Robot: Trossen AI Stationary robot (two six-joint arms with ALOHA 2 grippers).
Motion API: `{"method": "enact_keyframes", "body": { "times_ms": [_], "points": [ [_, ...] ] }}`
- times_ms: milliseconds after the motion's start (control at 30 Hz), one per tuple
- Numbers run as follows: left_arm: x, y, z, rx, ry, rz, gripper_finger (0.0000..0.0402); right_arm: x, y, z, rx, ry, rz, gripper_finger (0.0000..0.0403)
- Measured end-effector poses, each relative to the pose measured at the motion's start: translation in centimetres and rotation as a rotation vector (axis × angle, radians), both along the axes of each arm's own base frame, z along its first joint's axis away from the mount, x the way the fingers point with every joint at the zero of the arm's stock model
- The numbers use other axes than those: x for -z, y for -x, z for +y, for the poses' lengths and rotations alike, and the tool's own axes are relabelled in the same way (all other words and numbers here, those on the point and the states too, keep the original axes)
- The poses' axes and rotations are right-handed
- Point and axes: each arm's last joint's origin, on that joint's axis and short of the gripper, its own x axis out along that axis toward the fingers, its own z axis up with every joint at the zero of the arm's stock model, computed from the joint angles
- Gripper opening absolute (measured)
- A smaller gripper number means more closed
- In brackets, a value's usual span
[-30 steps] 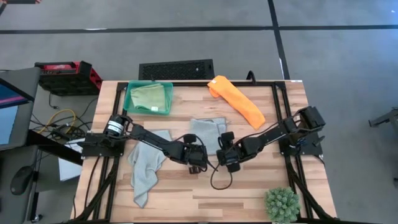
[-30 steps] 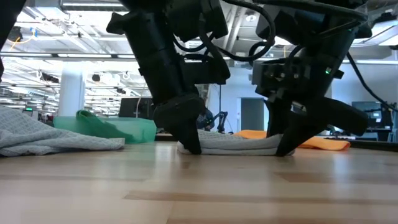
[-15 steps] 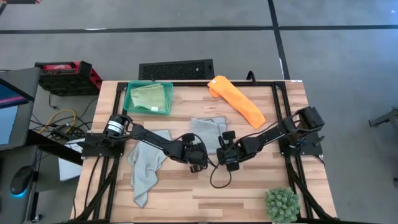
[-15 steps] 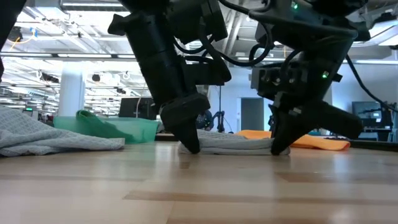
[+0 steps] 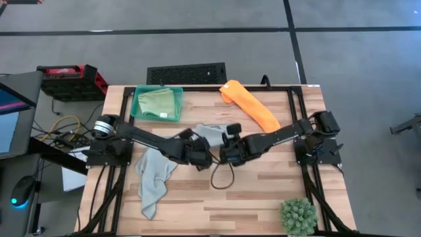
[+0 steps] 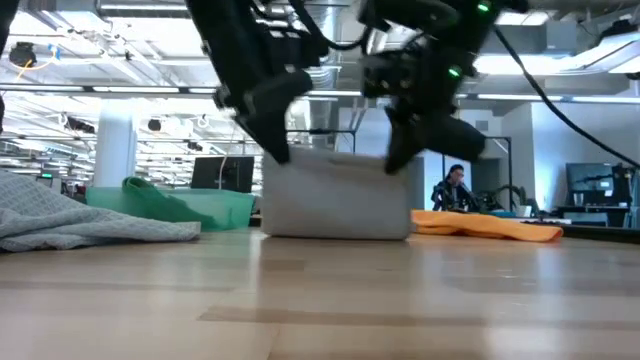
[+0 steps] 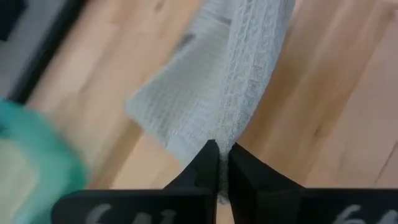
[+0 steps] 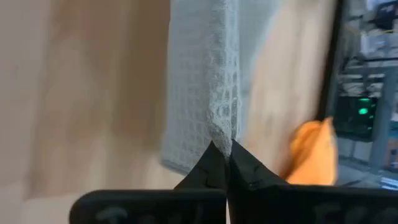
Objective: Fold microfiber towels
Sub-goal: Put the folded gray towel into the bin
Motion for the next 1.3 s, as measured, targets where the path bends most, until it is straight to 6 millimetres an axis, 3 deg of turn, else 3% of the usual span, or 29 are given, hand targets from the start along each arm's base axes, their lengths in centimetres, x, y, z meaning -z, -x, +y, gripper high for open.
{"method": "enact_keyframes", "body": {
  "times_ms": [367, 667, 1067, 1300],
  "points": [
    [-6.2, 5.0, 1.6, -0.155, -0.038, -0.073, 0.0003, -6.5, -4.0, -4.9, -0.095, 0.088, -0.147, 0.0006],
    [-8.3, 7.8, 4.3, -0.368, -0.11, -0.111, 0.0003, -10.2, -6.2, -10.6, -0.206, 0.212, -0.357, 0.0005],
    [-8.5, 9.2, 7.4, -0.606, -0.21, -0.097, 0.0003, -11.2, -6.3, -15.0, -0.33, 0.161, -0.489, 0.0007],
    [-7.9, 9.6, 8.2, -0.68, -0.211, -0.1, 0.0003, -9.9, -8.2, -16.6, -0.363, 0.258, -0.525, 0.0007]
  ]
}}
